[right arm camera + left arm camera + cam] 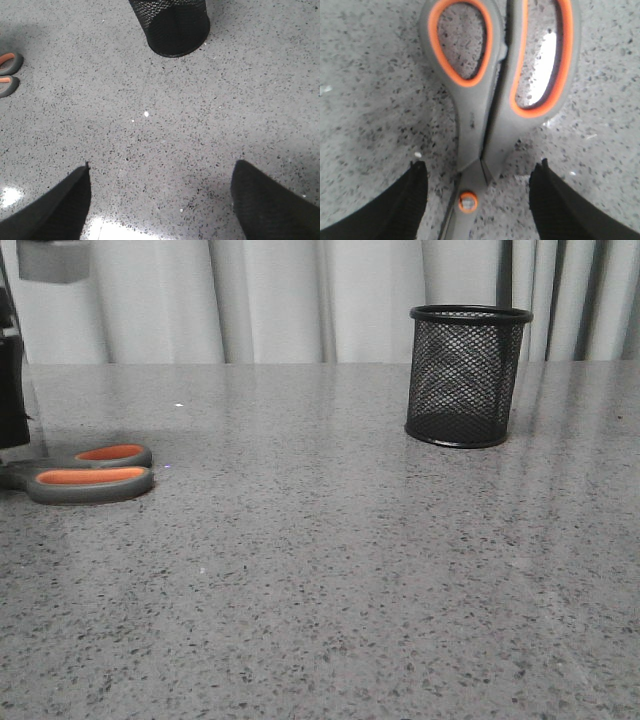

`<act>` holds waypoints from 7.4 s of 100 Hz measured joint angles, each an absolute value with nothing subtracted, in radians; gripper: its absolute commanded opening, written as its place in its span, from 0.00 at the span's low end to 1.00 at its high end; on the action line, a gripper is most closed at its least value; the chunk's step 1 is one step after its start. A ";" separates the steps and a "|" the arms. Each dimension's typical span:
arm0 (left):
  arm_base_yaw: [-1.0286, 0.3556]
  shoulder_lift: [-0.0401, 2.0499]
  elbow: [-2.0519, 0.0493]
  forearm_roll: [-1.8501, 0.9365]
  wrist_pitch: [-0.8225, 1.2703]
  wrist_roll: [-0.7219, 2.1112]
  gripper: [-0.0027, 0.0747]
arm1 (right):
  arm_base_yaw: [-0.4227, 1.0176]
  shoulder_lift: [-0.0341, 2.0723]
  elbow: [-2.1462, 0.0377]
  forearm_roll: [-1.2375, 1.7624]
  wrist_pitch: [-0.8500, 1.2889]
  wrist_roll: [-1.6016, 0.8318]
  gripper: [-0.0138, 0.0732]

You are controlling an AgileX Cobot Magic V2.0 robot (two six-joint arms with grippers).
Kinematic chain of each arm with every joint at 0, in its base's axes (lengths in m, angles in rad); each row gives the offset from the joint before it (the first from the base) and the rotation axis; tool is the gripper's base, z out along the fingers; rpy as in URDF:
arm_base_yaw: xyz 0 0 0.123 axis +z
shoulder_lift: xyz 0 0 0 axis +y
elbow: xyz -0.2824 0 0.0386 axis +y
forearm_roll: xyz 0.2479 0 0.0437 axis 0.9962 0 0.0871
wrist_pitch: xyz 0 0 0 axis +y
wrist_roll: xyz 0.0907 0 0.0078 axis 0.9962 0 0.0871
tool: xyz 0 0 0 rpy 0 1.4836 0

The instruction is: Put scissors into bucket

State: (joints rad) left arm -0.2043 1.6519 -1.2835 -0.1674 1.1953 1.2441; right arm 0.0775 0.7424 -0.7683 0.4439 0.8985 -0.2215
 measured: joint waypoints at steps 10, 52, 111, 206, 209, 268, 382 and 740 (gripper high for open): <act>-0.204 1.674 -1.283 -0.182 1.193 1.256 0.56 | 0.078 0.742 -0.768 0.444 0.895 -0.222 0.76; -0.206 1.703 -1.299 -0.223 1.178 1.285 0.56 | 0.078 0.742 -0.768 0.444 0.893 -0.223 0.76; -0.206 1.699 -1.311 -0.235 1.197 1.254 0.01 | 0.078 0.742 -0.768 0.444 0.893 -0.221 0.76; -0.208 1.040 -1.466 -0.289 1.273 1.139 0.01 | 0.078 0.742 -0.768 0.976 0.870 -0.460 0.76; -0.208 1.040 -1.466 -0.307 1.273 1.139 0.01 | 0.078 0.742 -0.768 1.020 0.876 -0.480 0.76; -0.361 1.059 -1.477 -0.428 1.248 1.127 0.01 | 0.078 0.759 -0.881 1.354 0.959 -0.659 0.76; -1.068 1.471 -1.817 0.043 1.172 0.835 0.01 | 0.078 0.824 -0.953 1.322 0.996 -0.661 0.48; -0.327 1.192 -1.849 0.235 1.203 0.374 0.01 | 0.076 1.290 -1.628 0.311 0.977 -0.177 0.08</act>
